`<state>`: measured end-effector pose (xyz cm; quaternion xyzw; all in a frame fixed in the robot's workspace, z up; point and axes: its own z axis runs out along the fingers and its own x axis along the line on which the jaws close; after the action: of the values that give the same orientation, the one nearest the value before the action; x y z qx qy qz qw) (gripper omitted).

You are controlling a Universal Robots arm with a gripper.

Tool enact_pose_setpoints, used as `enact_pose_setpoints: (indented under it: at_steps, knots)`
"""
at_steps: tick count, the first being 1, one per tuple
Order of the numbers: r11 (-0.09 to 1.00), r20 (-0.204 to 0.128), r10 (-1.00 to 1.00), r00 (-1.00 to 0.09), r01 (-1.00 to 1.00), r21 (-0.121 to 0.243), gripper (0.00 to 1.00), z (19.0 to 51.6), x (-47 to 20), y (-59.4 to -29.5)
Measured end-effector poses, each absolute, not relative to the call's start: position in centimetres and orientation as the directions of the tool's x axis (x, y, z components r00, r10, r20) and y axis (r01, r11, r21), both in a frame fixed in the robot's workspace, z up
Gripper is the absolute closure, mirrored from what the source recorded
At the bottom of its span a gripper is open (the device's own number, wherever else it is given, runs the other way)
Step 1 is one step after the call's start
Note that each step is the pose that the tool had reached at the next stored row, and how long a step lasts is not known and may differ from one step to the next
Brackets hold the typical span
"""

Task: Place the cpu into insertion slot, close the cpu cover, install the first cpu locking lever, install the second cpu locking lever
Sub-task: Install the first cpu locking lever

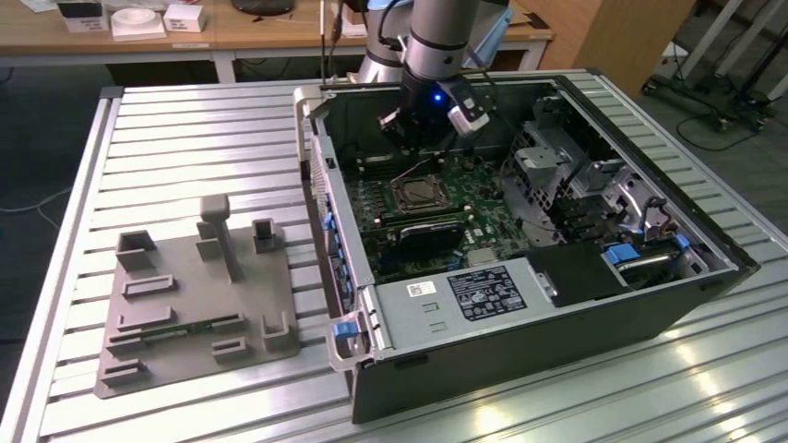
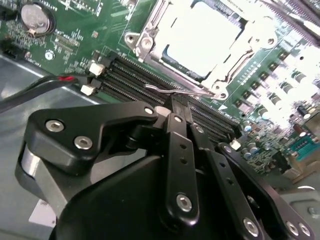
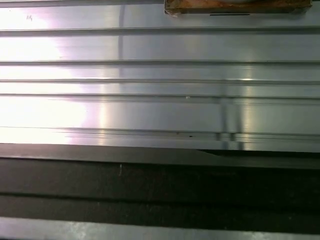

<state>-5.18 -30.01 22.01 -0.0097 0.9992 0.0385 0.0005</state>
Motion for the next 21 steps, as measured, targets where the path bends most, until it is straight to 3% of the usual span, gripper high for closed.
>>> enact_pose_setpoints:
  at_steps: [4, 10, 17, 21]
  knots:
    - [0.998, -0.001, -0.019, -1.000, -0.020, 0.056, 0.90, 21.97, -5.17, -30.11]
    - [0.998, -0.001, -0.019, -1.000, -0.019, 0.056, 0.90, 21.97, -5.25, -30.12]
    - [0.993, -0.002, -0.019, -1.000, -0.019, 0.119, 0.90, 21.95, -5.27, -30.12]
    - [0.992, -0.002, -0.019, -1.000, -0.019, 0.121, 0.90, 21.87, -5.27, -30.12]
